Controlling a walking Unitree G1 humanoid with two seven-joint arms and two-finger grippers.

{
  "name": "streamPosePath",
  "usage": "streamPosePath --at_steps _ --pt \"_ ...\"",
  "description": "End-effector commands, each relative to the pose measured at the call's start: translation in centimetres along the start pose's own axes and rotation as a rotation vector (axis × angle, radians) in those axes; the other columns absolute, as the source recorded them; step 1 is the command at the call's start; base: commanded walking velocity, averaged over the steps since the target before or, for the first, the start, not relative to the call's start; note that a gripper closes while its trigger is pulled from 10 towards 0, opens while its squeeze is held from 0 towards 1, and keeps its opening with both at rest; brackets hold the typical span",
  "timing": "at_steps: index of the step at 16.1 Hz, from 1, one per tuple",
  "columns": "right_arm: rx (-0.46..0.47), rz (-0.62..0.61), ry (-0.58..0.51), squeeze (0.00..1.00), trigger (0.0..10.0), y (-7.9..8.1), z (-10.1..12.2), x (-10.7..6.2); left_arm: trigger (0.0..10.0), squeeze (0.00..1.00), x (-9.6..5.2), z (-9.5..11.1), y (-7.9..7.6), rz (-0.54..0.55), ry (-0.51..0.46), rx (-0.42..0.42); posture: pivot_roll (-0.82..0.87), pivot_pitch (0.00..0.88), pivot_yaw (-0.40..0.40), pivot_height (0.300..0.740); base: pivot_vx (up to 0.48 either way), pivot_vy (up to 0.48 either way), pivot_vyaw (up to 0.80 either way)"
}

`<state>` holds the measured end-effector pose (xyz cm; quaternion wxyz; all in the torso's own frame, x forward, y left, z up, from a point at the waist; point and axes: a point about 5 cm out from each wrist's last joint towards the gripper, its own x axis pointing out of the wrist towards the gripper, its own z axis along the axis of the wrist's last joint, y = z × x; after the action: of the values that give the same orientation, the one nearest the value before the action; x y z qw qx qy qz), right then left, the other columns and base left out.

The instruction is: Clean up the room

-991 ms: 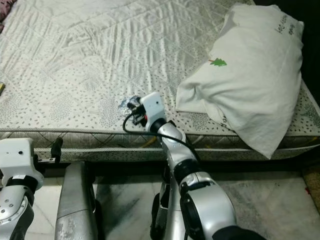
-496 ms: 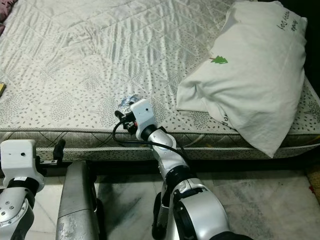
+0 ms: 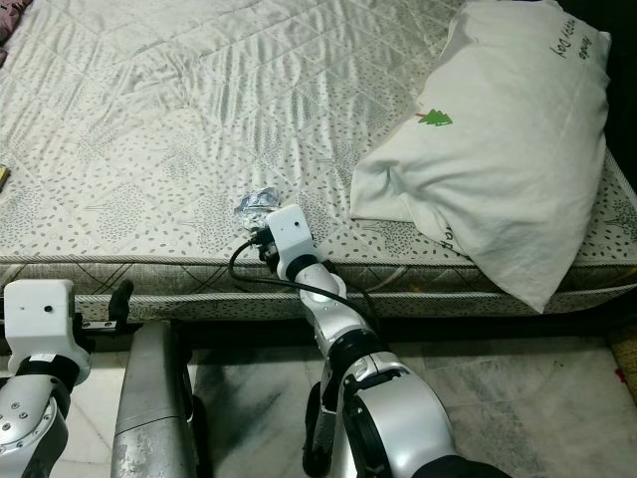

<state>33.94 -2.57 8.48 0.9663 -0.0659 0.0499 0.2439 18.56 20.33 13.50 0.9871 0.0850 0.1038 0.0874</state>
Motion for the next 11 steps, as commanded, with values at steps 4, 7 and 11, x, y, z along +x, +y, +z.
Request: streamPosePath --at_steps 4,7,11 --pt "0.054 0.079 -0.010 0.00 2.9 3.94 1.20 0.90 10.0 0.00 -0.33 0.04 -0.11 0.000 0.005 0.003 0.30 0.245 -0.104 0.513 0.000 0.000 0.00" --pt "0.056 0.093 -0.016 0.00 0.0 4.22 1.42 0.99 10.0 0.00 -0.14 0.05 -0.12 0.002 0.003 0.002 0.30 0.237 -0.107 0.513 0.000 0.000 0.00" --pt "0.052 0.089 -0.010 0.00 0.0 4.05 1.34 0.99 10.0 0.00 0.16 0.09 -0.19 0.000 -0.002 0.001 0.30 0.223 -0.107 0.513 0.000 0.000 0.00"
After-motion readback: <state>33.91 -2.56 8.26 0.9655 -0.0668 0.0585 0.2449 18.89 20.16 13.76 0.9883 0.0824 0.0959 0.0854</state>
